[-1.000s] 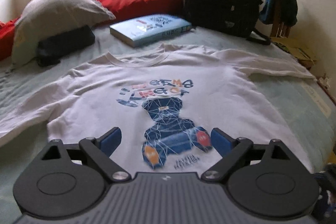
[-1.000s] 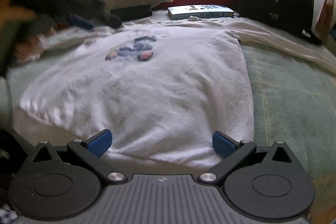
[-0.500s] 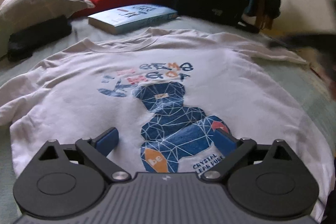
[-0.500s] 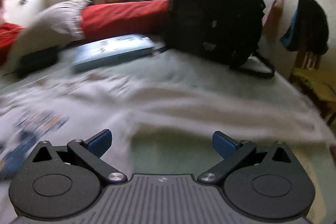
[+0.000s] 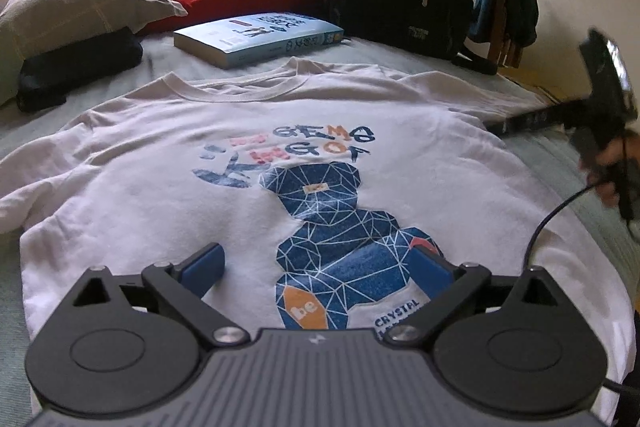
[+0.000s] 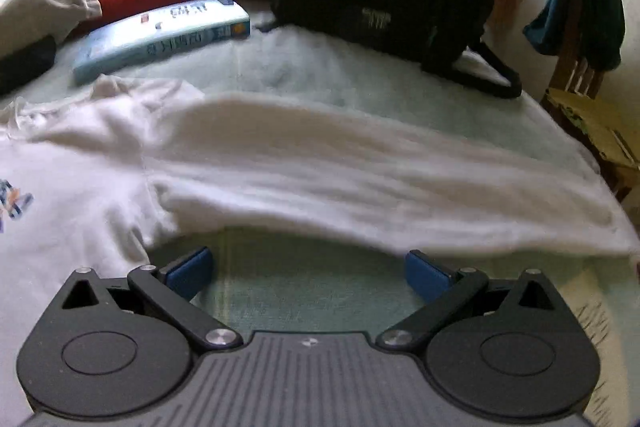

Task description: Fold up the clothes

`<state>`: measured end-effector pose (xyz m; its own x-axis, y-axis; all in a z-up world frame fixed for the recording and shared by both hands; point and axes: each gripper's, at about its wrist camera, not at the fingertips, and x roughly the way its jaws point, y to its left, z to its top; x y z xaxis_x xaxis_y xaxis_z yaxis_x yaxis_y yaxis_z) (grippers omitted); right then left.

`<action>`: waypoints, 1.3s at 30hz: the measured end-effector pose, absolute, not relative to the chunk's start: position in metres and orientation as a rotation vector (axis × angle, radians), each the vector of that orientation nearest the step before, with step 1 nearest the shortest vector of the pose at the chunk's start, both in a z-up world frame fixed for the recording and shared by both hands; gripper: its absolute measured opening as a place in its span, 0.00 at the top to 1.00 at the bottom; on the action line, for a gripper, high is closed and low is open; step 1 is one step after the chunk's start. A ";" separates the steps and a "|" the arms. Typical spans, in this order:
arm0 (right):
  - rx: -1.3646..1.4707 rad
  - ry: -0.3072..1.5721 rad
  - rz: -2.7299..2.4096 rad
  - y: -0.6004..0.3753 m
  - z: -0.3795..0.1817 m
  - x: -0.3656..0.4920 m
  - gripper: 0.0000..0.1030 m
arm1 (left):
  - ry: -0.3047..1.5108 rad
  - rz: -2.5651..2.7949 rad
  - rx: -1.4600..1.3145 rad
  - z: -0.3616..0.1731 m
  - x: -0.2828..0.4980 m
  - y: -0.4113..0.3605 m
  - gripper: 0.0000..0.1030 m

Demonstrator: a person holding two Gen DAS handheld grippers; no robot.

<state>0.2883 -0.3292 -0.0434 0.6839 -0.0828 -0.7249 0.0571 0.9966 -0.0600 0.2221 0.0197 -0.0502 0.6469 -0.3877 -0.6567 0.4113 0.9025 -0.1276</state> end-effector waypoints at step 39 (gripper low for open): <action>-0.146 0.801 0.231 -0.271 -0.028 0.445 0.92 | 0.727 -0.450 -0.013 -0.050 0.227 0.028 0.05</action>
